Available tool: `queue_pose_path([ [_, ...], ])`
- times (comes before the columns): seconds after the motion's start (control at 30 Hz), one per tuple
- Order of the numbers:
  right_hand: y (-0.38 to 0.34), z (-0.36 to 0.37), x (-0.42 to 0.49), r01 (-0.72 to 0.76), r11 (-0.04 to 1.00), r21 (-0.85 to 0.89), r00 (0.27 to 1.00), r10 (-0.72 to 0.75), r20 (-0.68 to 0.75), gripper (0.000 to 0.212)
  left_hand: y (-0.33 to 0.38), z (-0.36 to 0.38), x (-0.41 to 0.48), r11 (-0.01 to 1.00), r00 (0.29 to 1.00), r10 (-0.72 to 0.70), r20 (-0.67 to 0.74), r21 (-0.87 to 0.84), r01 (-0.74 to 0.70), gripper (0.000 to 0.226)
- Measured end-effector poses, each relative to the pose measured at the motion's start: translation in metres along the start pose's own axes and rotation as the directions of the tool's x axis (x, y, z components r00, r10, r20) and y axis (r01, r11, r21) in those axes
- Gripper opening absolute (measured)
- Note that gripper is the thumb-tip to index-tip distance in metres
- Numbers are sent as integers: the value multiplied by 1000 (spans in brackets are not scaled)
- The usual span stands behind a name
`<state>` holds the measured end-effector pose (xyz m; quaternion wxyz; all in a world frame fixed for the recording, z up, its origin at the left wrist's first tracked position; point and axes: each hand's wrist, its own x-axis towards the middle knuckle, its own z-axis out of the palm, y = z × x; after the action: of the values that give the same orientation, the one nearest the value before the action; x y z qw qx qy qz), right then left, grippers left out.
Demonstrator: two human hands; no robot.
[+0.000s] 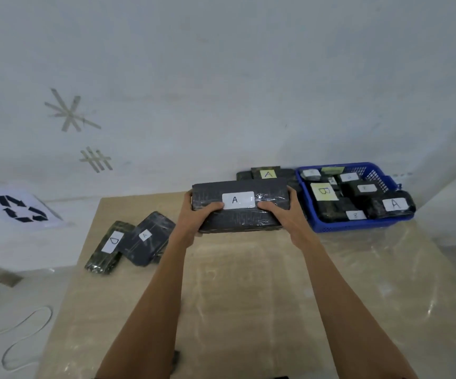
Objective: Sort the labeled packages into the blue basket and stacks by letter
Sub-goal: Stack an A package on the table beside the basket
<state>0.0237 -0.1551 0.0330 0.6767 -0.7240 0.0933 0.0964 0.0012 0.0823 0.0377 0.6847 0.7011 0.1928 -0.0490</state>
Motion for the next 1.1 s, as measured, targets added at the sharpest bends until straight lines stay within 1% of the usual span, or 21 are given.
queue_pose_path([
  [0.1,-10,-13,6,54,997,-52,998,-54,-10,97,9,17,0,1000,999,6,-38,11,-6,68],
  [0.23,-13,-25,16,82,994,-66,995,-85,-57,97,17,32,0,999,999,32,-33,-4,-33,72],
  [0.4,-15,-34,25,108,992,-64,994,-109,-15,100,22,39,1,999,999,36,-24,-5,-36,76],
  [0.5,-17,-34,29,98,995,4,995,-98,4,94,25,38,2,999,999,48,-11,-3,-48,75],
  [0.57,-19,-32,29,105,994,10,994,-105,-3,89,26,37,3,998,998,60,-4,-1,-60,72],
  [0.73,-18,-27,33,105,994,15,994,-105,14,89,24,34,5,998,997,66,-35,-1,-66,68],
  [0.83,-20,-24,33,104,994,42,994,-105,19,74,23,31,7,999,999,42,-32,0,-42,63],
  [0.9,-20,-23,33,112,992,50,994,-113,16,66,23,29,7,999,998,52,-31,-10,-53,57],
  [1.0,-22,-22,32,112,993,30,993,-113,20,61,23,28,7,998,998,54,-37,-17,-55,56],
  [1.1,-26,-21,30,108,993,51,994,-109,22,58,25,28,7,999,998,19,-53,-44,-22,53],
])
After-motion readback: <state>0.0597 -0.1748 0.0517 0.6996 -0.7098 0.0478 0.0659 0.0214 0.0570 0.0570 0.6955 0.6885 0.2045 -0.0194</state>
